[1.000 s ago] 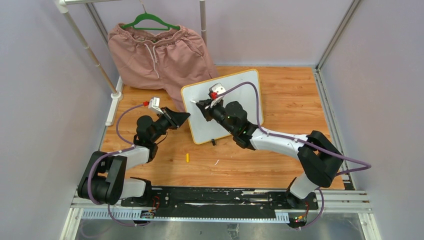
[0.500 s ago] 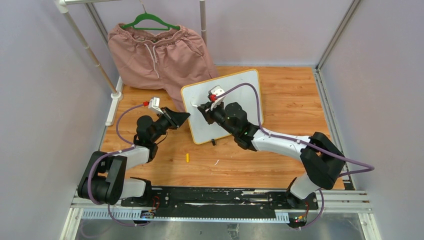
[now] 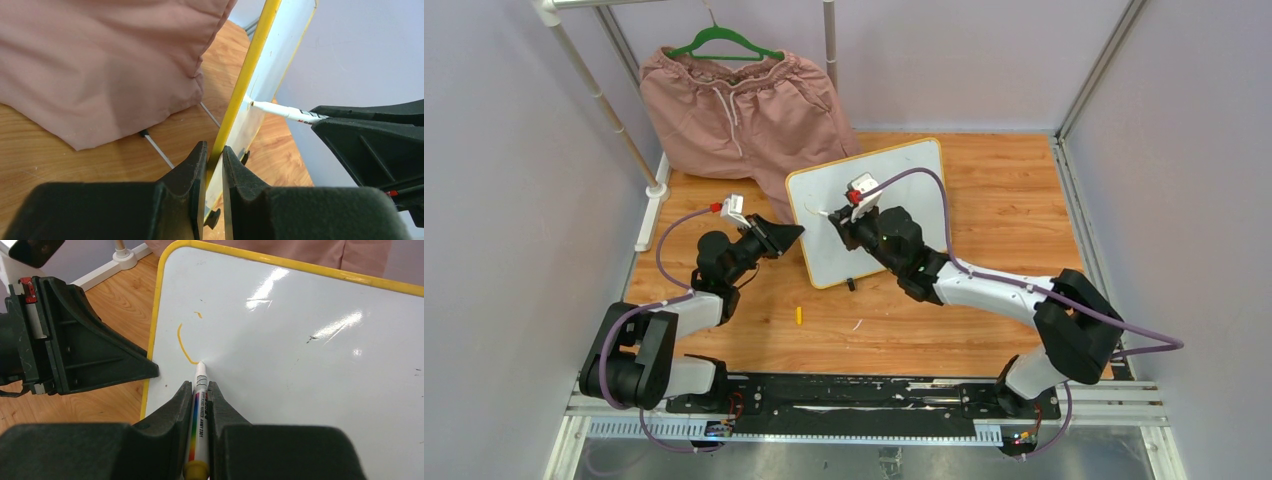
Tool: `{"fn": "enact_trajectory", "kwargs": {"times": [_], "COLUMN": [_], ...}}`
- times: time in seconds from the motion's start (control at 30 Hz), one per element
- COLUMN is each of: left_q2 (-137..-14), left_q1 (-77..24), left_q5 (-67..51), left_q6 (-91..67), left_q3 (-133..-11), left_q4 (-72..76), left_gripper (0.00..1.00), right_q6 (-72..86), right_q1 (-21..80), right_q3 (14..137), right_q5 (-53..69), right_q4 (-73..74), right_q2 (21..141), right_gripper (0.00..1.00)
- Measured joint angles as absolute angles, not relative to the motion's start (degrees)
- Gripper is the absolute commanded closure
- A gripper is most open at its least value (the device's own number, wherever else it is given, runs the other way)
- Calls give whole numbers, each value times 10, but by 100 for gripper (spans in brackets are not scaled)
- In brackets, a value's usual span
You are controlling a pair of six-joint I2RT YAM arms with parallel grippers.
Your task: Write a sentence on the whiteboard
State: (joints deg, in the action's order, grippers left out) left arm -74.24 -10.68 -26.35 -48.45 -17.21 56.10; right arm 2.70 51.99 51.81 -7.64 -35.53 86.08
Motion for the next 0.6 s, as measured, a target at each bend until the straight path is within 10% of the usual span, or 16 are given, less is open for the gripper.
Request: {"fn": "enact_trajectory", "kwargs": {"times": [0.6], "left_q2": [-742], "left_q1": [-107], "left_q5": [-264], "left_q6": [-484], "left_q3": [-172], "left_q4": [561], "left_gripper": [99], "right_q6": [25], "right_q1": [513], "right_q3": [507], "right_q5": [-76], "right_q4": [-369], "right_q2": [842], "right_gripper": [100]}}
